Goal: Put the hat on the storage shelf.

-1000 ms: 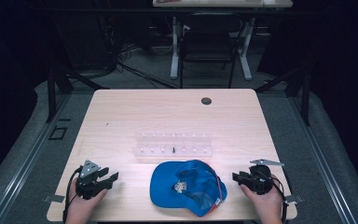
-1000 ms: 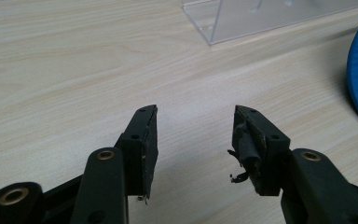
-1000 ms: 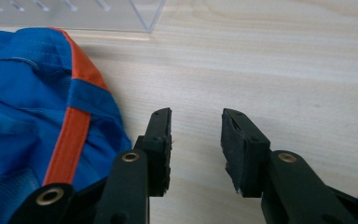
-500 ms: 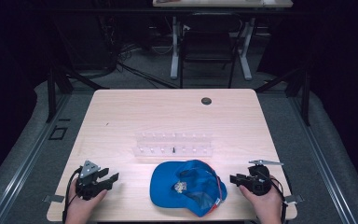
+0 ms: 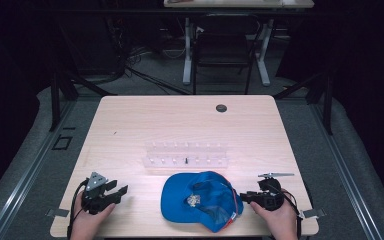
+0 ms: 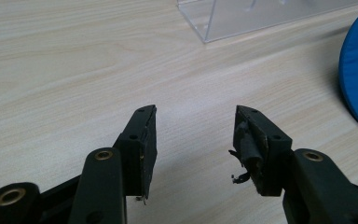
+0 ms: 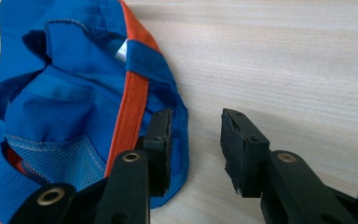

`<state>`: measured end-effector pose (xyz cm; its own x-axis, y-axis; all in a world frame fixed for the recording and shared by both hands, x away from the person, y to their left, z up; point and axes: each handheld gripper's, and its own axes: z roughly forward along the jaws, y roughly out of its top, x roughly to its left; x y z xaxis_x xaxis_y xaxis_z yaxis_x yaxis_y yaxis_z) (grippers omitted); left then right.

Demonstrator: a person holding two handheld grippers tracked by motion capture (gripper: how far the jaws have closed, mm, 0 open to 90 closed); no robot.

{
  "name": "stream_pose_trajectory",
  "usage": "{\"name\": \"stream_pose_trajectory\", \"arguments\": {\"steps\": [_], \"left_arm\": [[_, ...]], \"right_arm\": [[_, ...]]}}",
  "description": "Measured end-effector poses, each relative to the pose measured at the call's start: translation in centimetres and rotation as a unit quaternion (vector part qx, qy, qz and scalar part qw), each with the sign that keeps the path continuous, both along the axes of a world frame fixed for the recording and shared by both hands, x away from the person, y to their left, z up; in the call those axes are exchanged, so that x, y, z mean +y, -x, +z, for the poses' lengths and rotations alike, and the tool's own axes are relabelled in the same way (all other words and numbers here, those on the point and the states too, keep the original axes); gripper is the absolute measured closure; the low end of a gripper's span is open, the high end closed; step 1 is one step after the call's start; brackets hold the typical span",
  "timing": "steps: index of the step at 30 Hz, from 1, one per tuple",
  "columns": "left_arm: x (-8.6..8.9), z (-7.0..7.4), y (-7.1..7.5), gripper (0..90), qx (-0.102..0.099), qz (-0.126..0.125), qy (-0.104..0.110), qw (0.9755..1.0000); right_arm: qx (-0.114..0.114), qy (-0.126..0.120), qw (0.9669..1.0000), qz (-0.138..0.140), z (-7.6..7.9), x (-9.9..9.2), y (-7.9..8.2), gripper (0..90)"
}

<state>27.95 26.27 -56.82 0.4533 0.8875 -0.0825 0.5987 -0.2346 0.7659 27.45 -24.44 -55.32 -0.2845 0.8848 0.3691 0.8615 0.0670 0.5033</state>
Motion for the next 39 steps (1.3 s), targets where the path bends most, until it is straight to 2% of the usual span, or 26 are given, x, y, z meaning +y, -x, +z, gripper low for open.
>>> {"name": "stream_pose_trajectory", "arguments": {"steps": [10, 18, 32, 39], "left_arm": [[0.0, 0.0, 0.0, 49.9, -0.001, -0.002, -0.001, 1.0], [-0.1, 0.0, -0.1, 50.0, 0.0, -0.001, -0.002, 1.0], [-0.1, 0.0, -0.1, 50.0, 0.001, -0.002, -0.004, 1.0], [0.0, 0.0, -0.1, 50.0, -0.001, 0.0, -0.004, 1.0]], "right_arm": [[0.011, -0.009, 0.9999, 0.01, -0.3, 0.6, -0.1, 66.6], [0.02, -0.006, 0.9996, 0.022, -0.8, 1.1, -0.3, 69.9], [0.033, -0.016, 0.9991, 0.024, -1.0, 1.3, -0.5, 89.7], [0.027, -0.018, 0.9992, 0.021, -0.7, 1.2, -0.5, 90.0]]}}
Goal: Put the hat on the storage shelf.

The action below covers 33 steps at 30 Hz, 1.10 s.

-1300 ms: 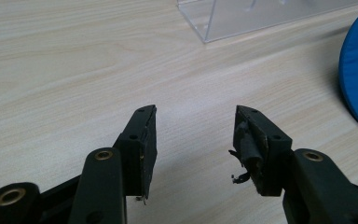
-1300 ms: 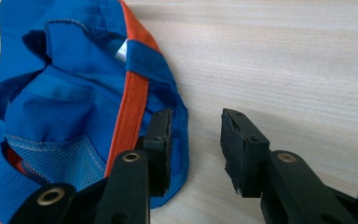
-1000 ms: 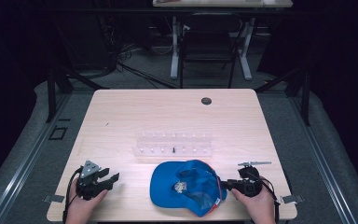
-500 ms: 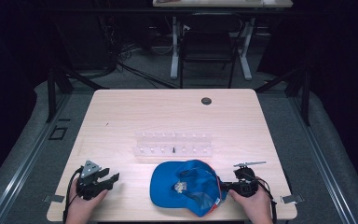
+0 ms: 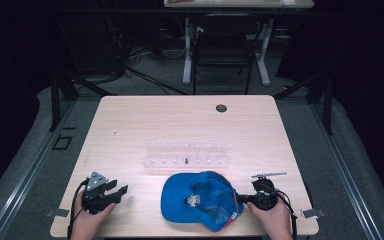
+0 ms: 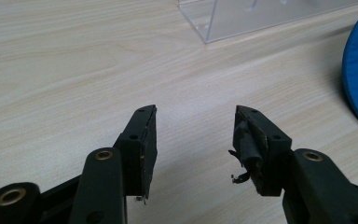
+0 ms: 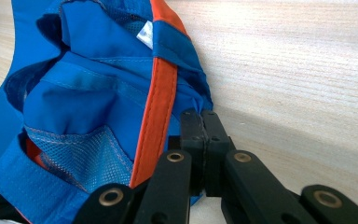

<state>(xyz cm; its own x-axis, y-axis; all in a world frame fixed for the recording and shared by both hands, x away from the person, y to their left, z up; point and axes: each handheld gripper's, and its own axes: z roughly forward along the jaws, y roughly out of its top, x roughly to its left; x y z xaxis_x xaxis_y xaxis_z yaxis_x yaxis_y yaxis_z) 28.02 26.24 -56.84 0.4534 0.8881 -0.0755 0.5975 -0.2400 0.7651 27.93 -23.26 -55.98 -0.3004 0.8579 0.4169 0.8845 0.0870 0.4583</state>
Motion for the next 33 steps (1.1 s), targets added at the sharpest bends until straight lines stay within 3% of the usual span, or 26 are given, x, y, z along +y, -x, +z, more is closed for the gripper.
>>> {"name": "stream_pose_trajectory", "arguments": {"steps": [11, 13, 20, 26, 33], "left_arm": [[-0.1, 0.1, 0.1, 50.1, -0.002, 0.0, -0.002, 1.0], [-0.1, 0.1, 0.1, 50.1, -0.001, -0.001, -0.001, 1.0], [-0.3, 0.1, 0.1, 50.1, -0.002, -0.005, -0.004, 1.0], [-0.4, 0.0, 0.1, 50.1, -0.001, -0.008, -0.005, 1.0], [-0.4, 0.0, 0.1, 50.1, -0.001, -0.008, -0.006, 0.9999]], "right_arm": [[0.007, 0.01, 0.9999, -0.005, 0.7, -0.2, -0.2, 90.0], [0.015, 0.016, 0.9997, 0.01, 1.1, -0.4, -0.4, 90.0], [0.038, 0.039, 0.9978, 0.037, 3.0, -0.5, -1.2, 90.0], [0.056, 0.035, 0.9968, 0.046, 4.7, -0.8, -1.9, 90.0], [0.077, 0.065, 0.9926, 0.067, 6.6, -0.8, -2.4, 90.0]]}}
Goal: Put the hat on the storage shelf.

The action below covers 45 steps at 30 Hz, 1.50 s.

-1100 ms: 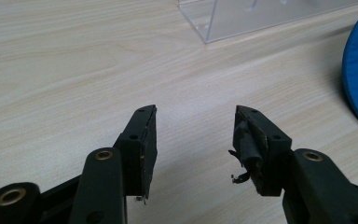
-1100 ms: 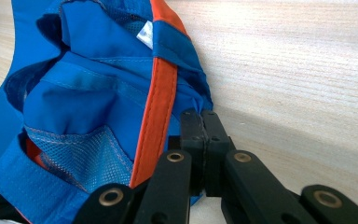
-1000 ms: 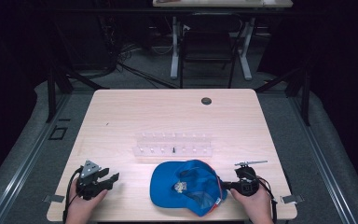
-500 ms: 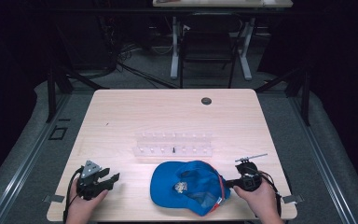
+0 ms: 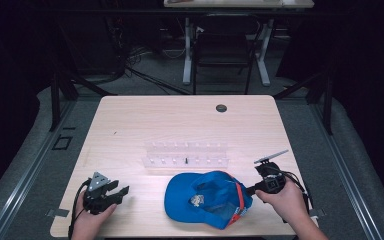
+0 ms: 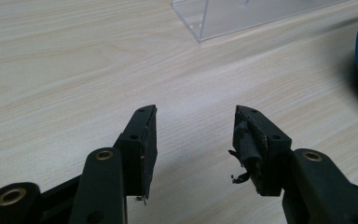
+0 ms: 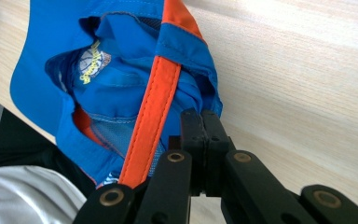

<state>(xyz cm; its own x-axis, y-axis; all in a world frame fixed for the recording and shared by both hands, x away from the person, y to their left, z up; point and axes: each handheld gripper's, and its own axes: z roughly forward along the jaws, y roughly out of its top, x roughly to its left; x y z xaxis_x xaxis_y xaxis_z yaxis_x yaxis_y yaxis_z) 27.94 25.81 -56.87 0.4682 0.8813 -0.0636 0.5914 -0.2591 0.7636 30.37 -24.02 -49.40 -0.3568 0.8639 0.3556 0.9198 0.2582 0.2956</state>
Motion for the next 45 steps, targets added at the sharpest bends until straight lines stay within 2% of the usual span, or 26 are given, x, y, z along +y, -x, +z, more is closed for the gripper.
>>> {"name": "stream_pose_trajectory", "arguments": {"steps": [3, 4, 5, 6, 8, 10, 12, 18, 20, 22, 23, 25, 27, 28, 29, 32, 34, 38, 40, 41, 45], "left_arm": [[0.0, 0.0, 0.0, 50.1, 0.0, -0.001, -0.002, 1.0], [0.0, 0.0, 0.0, 50.1, 0.0, -0.001, -0.003, 1.0], [0.0, 0.0, 0.0, 50.1, 0.002, -0.002, -0.003, 1.0], [0.0, 0.0, 0.0, 50.1, 0.003, -0.003, -0.004, 1.0], [0.0, 0.0, 0.0, 50.1, 0.004, -0.003, -0.006, 1.0], [0.0, 0.0, 0.0, 50.1, 0.002, -0.002, -0.004, 1.0], [0.0, 0.0, 0.0, 50.1, 0.002, -0.001, -0.005, 1.0], [-0.2, -0.1, 0.0, 50.1, 0.003, -0.006, -0.007, 1.0], [-0.3, -0.1, 0.1, 50.1, 0.003, -0.004, -0.005, 1.0], [-0.3, -0.1, 0.1, 50.1, 0.004, -0.005, -0.007, 1.0], [-0.3, -0.1, 0.1, 50.1, 0.003, -0.005, -0.006, 1.0], [-0.2, -0.1, 0.1, 50.1, 0.004, -0.005, -0.006, 1.0], [-0.3, -0.1, 0.1, 50.1, 0.004, -0.005, -0.005, 1.0], [-0.3, -0.1, 0.1, 50.1, 0.003, -0.005, -0.005, 1.0], [-0.3, -0.1, 0.1, 50.1, 0.004, -0.005, -0.006, 1.0], [-0.4, -0.1, 0.1, 50.1, 0.004, -0.005, -0.005, 1.0], [-0.4, -0.1, 0.1, 50.1, 0.004, -0.006, -0.006, 1.0], [-0.4, -0.2, 0.0, 50.1, 0.004, -0.005, -0.005, 1.0], [-0.4, -0.2, 0.1, 50.1, 0.004, -0.005, -0.005, 1.0], [-0.4, -0.2, 0.1, 50.1, 0.004, -0.006, -0.006, 1.0], [-0.4, -0.2, 0.1, 50.1, 0.003, -0.005, -0.006, 1.0]], "right_arm": [[-0.001, 0.003, 1.0, -0.009, 0.6, 0.2, 0.0, 90.0], [0.004, 0.014, 0.9999, 0.003, 1.0, 0.1, -0.2, 90.0], [0.0, 0.01, 0.9999, -0.008, 1.2, 0.2, -0.2, 90.0], [0.008, 0.021, 0.9998, 0.002, 1.6, 0.1, -0.3, 90.0], [0.006, 0.021, 0.9997, -0.01, 1.9, 0.2, -0.4, 90.0], [0.017, 0.024, 0.9996, 0.0, 2.3, 0.1, -0.6, 90.0], [0.017, 0.028, 0.9994, -0.009, 2.7, 0.2, -0.6, 90.0], [0.041, 0.028, 0.9985, -0.025, 4.4, 0.1, -1.1, 90.0], [0.041, 0.02, 0.998, -0.043, 4.8, 0.1, -1.2, 90.0], [0.049, 0.011, 0.9976, -0.048, 5.1, -0.1, -1.4, 90.0], [0.06, 0.009, 0.9974, -0.039, 5.4, -0.3, -1.5, 90.0], [0.063, -0.004, 0.9966, -0.054, 5.5, -0.3, -1.5, 90.0], [0.072, -0.01, 0.9962, -0.047, 5.7, -0.5, -1.6, 90.0], [0.073, -0.013, 0.9956, -0.057, 5.7, -0.4, -1.5, 90.0], [0.078, -0.013, 0.9956, -0.051, 5.8, -0.6, -1.6, 90.0], [0.081, -0.021, 0.9946, -0.062, 5.9, -0.6, -1.6, 90.0], [0.092, -0.026, 0.9938, -0.057, 6.2, -0.8, -1.8, 90.0], [0.095, -0.042, 0.9921, -0.07, 6.6, -0.8, -1.9, 90.0], [0.098, -0.049, 0.9918, -0.067, 6.8, -0.9, -2.0, 90.0], [0.105, -0.048, 0.992, -0.051, 7.0, -1.1, -2.1, 90.0], [0.103, -0.076, 0.9895, -0.066, 7.4, -0.9, -2.2, 90.0]]}}
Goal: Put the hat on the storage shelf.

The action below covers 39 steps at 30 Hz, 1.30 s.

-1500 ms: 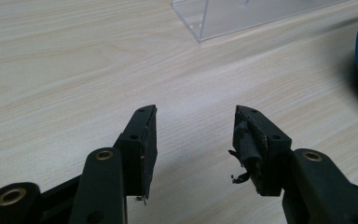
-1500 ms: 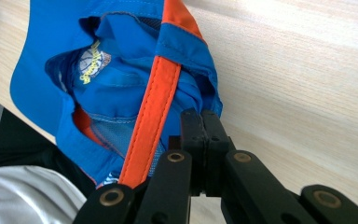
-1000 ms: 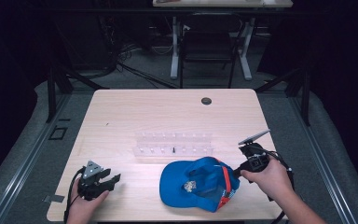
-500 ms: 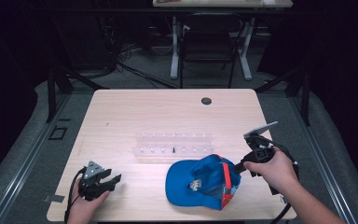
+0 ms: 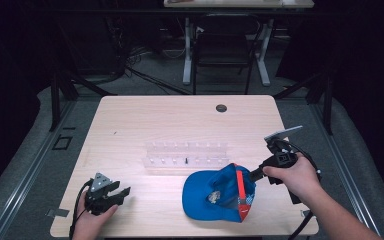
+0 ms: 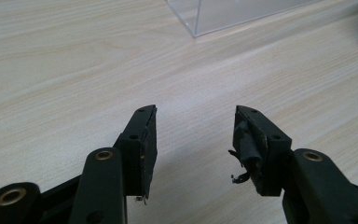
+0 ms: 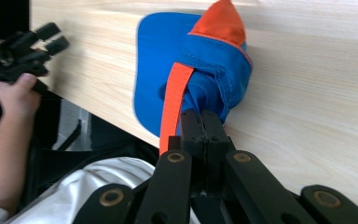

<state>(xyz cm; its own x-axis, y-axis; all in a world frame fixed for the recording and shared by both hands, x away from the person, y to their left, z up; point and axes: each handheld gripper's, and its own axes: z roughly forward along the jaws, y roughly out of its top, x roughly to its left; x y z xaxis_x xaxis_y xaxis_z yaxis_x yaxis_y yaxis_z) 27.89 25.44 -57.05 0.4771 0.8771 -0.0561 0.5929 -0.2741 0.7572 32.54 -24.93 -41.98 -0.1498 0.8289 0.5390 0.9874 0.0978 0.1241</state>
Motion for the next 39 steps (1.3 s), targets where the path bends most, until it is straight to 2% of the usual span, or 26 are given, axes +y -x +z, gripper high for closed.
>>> {"name": "stream_pose_trajectory", "arguments": {"steps": [3, 4, 5, 13, 15, 16, 18, 19, 21, 23, 29, 39], "left_arm": [[0.0, 0.0, 0.0, 50.1, 0.002, 0.0, -0.002, 1.0], [0.0, 0.0, 0.0, 50.1, 0.003, 0.0, -0.001, 1.0], [0.0, 0.0, 0.0, 50.1, 0.003, 0.0, -0.001, 1.0], [0.0, 0.0, 0.0, 50.1, 0.003, 0.0, -0.001, 1.0], [0.0, 0.0, 0.0, 50.1, 0.003, 0.0, -0.001, 1.0], [0.1, 0.0, 0.0, 50.1, 0.003, 0.0, -0.001, 1.0], [0.1, 0.0, 0.0, 50.1, 0.003, 0.0, 0.0, 1.0], [0.0, 0.0, 0.0, 50.1, 0.003, 0.0, -0.001, 1.0], [0.0, 0.0, 0.0, 50.1, 0.003, 0.0, -0.001, 1.0], [0.0, 0.0, 0.0, 50.1, 0.003, 0.0, -0.001, 1.0], [0.0, 0.0, 0.0, 50.1, 0.003, 0.0, 0.0, 1.0], [0.1, 0.0, -0.1, 50.0, 0.005, -0.003, 0.0, 1.0]], "right_arm": [[0.002, -0.009, 1.0, -0.001, 0.3, 0.1, -0.1, 90.0], [0.003, -0.009, 0.9999, 0.009, 0.3, 0.0, -0.2, 90.0], [0.003, -0.012, 0.9999, 0.0, 0.4, 0.1, -0.1, 90.0], [0.014, -0.056, 0.9983, -0.008, 1.4, 0.2, -0.3, 90.0], [0.016, -0.066, 0.9977, -0.006, 1.7, 0.2, -0.3, 90.0], [0.018, -0.071, 0.9973, 0.005, 2.0, 0.0, -0.4, 90.0], [0.015, -0.079, 0.9967, 0.006, 2.6, 0.1, -0.4, 90.0], [0.012, -0.084, 0.9964, -0.004, 2.7, 0.3, -0.4, 90.0], [0.012, -0.087, 0.9961, 0.007, 3.1, 0.2, -0.4, 90.0], [0.003, -0.097, 0.9953, 0.001, 3.5, 0.4, -0.4, 90.0], [-0.016, -0.114, 0.9932, 0.015, 5.2, 0.6, -0.4, 90.0], [-0.023, -0.138, 0.99, 0.02, 6.8, 1.0, -0.4, 90.0]]}}
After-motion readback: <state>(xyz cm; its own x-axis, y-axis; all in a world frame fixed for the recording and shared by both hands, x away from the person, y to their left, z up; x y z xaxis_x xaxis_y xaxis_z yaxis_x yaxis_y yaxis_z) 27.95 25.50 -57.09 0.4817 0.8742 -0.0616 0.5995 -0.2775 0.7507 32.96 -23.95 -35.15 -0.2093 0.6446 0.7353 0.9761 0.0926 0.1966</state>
